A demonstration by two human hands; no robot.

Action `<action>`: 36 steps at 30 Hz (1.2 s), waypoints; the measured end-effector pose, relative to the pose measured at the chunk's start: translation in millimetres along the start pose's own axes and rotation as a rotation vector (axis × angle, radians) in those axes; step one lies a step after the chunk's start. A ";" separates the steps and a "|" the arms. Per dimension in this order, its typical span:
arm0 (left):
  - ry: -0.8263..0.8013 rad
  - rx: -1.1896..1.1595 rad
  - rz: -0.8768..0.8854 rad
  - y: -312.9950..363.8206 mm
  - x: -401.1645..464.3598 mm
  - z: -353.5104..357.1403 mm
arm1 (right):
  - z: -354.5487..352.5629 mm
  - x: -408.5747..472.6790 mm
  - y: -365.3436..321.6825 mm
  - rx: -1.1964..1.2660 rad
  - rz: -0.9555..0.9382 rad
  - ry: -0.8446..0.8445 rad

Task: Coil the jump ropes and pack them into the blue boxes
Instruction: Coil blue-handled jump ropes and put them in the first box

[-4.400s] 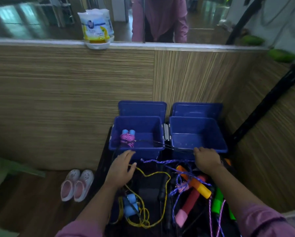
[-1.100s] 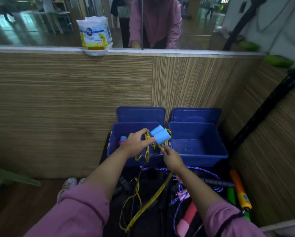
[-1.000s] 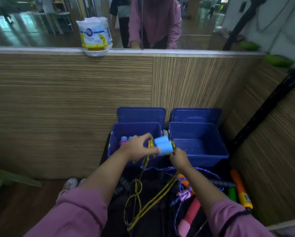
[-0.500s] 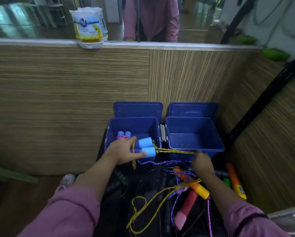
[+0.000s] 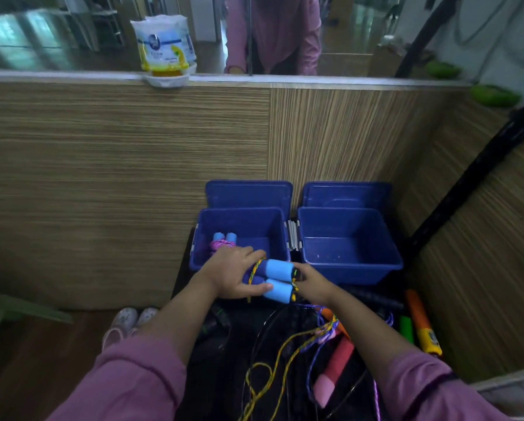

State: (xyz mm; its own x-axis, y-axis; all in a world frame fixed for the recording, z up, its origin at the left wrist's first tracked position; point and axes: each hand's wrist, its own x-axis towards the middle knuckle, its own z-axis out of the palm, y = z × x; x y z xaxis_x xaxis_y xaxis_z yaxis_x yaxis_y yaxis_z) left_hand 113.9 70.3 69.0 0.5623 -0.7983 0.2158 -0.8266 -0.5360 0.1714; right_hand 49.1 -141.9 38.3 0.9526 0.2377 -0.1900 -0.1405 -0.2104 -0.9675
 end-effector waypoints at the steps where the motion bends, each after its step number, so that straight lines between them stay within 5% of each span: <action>1: -0.016 0.006 -0.009 0.1 -0.9 -0.2 | 1.0 -0.5 -0.2 -0.007 0.014 0.014; 12: -0.305 0.043 -0.259 23.8 3.8 3.1 | -20.1 1.7 -3.9 -0.624 -0.203 0.464; 19: -0.291 -0.151 -0.507 -2.5 -19.5 -2.0 | -68.5 -19.2 18.9 -0.672 0.108 0.796; 26: -0.194 -0.279 -0.620 -11.0 -27.1 -7.9 | -67.6 -40.6 36.3 -0.916 0.619 0.620; 31: -0.170 -0.243 -0.516 4.8 -14.8 -4.9 | -30.9 -22.9 26.4 -1.112 0.277 0.492; 36: -0.153 -0.264 -0.458 9.7 -2.9 0.8 | -0.1 -0.4 7.4 -0.499 0.040 0.385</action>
State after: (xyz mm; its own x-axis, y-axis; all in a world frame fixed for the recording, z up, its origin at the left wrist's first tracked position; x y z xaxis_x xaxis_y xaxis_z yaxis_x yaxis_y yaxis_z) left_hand 104.1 67.2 69.2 0.8375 -0.5410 -0.0763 -0.4537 -0.7665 0.4546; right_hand 47.7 -143.7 31.2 0.9911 -0.1186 -0.0609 -0.1239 -0.6509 -0.7490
